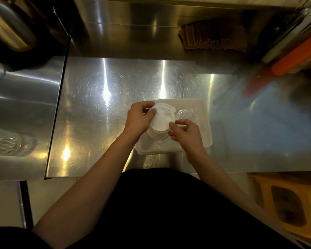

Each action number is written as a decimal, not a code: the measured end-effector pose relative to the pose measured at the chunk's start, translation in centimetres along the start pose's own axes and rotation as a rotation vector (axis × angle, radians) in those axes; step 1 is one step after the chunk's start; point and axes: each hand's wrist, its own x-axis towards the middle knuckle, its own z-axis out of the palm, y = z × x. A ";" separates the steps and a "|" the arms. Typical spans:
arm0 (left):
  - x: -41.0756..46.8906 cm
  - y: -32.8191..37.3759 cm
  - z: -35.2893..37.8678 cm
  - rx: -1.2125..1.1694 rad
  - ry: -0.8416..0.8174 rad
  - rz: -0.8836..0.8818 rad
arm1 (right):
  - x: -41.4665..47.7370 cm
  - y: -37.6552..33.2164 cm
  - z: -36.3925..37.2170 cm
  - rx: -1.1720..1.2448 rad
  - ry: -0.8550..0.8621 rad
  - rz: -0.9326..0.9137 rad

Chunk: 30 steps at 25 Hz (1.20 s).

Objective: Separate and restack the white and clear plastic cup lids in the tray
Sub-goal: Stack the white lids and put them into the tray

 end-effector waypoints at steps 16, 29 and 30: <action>0.8 -0.8 0.9 0.136 -0.099 0.034 | 0.4 0.8 0.5 -0.013 0.020 0.067; 0.8 -0.5 1.0 0.155 -0.121 0.009 | 0.3 0.3 0.6 -0.109 0.005 0.050; 0.7 -0.5 1.0 0.145 -0.124 0.001 | 0.3 0.4 0.6 -0.109 0.003 0.048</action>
